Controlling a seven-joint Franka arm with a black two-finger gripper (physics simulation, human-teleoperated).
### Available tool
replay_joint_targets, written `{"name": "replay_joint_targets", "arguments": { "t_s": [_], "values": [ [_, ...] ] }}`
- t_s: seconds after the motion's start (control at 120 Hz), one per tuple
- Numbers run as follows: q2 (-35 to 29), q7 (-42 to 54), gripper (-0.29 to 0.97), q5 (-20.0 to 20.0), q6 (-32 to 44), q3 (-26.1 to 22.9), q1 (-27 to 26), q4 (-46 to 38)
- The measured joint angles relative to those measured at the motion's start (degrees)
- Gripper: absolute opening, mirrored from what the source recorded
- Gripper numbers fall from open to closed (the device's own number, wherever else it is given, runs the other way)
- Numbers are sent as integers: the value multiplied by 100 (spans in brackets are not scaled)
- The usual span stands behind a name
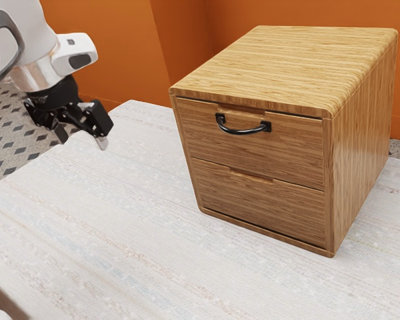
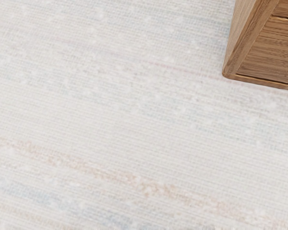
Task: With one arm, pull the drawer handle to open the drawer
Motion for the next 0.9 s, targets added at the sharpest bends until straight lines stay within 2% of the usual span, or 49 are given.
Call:
{"name": "replay_joint_targets", "arguments": {
  "t_s": [0.242, 0.408, 0.475, 0.592, 0.717, 0.9],
  "values": [
    [0, -32, 68, -29, -201, -339, -6, 0],
    [146, 83, 68, -2, -598, -930, -97, 34],
    [215, 282, 68, -158, -497, -1004, -146, -159],
    [-523, 1037, 68, -765, 296, -802, -138, -1690],
    [-1215, 2304, 68, -968, 1582, -876, -137, -2968],
    [-1523, 4453, 68, -1088, 3467, -1245, -126, -3600]
  ]
}}
